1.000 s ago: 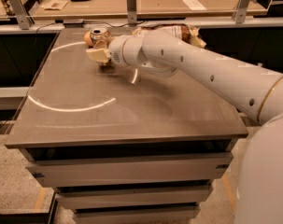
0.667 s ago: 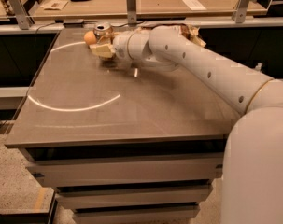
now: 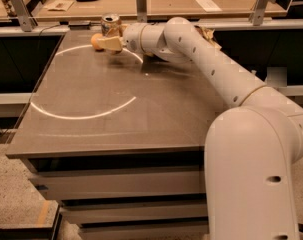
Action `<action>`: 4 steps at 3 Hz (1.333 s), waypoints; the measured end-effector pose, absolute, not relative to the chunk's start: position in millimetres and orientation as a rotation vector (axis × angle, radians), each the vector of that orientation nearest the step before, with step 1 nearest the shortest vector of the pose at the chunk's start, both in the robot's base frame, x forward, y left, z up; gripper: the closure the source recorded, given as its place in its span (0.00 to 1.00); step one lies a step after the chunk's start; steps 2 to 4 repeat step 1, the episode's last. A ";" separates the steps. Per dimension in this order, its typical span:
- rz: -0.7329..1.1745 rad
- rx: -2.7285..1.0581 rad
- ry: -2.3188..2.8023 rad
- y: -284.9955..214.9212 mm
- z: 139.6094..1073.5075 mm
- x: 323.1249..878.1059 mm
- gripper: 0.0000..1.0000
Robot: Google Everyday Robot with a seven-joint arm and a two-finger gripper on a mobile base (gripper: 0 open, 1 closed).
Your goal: Move orange can near orange
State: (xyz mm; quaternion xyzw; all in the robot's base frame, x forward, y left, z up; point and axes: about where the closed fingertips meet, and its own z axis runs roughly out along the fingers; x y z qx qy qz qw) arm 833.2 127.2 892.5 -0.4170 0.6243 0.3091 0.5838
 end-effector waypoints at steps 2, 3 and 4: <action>0.718 -0.969 1.436 125.6 904.4 836.2 0.82; 0.718 -0.969 1.436 125.6 904.4 836.2 0.82; 0.718 -0.969 1.436 125.6 904.4 836.2 0.82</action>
Offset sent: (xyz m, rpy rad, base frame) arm 0.0000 0.0000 0.0000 0.0000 0.0000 0.0000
